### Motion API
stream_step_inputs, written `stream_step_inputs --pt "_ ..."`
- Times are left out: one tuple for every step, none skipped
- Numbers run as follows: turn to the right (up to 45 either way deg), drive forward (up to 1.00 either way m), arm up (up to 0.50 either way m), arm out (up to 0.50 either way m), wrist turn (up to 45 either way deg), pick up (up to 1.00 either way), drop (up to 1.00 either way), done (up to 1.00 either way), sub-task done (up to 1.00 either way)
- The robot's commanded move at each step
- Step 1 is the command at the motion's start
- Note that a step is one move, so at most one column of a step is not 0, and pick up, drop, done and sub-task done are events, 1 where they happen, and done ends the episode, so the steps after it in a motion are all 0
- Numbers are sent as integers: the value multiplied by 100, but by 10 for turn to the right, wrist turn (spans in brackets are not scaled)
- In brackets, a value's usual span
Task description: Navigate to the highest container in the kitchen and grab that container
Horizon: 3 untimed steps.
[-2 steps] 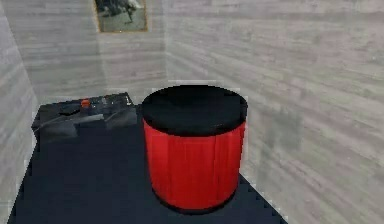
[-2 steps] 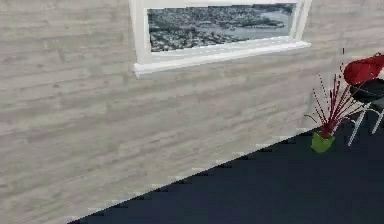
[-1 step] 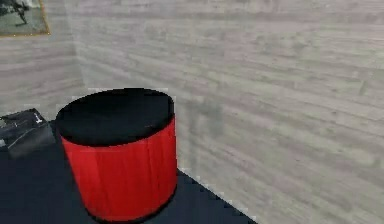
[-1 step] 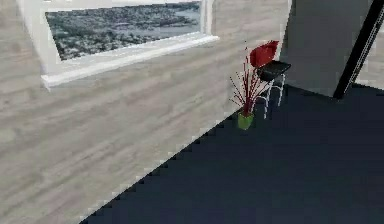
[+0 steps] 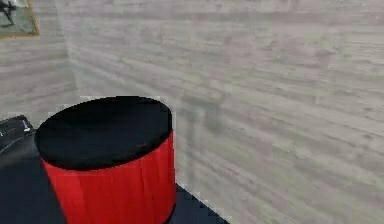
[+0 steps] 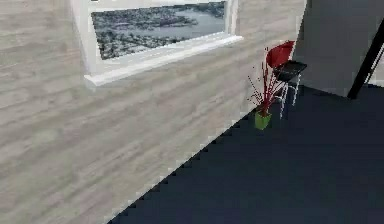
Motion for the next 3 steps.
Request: stream_step_inputs --pt "-450 0 0 0 0 0 0 0 0" --pt "-450 0 0 0 0 0 0 0 0" --pt "-450 0 0 0 0 0 0 0 0"
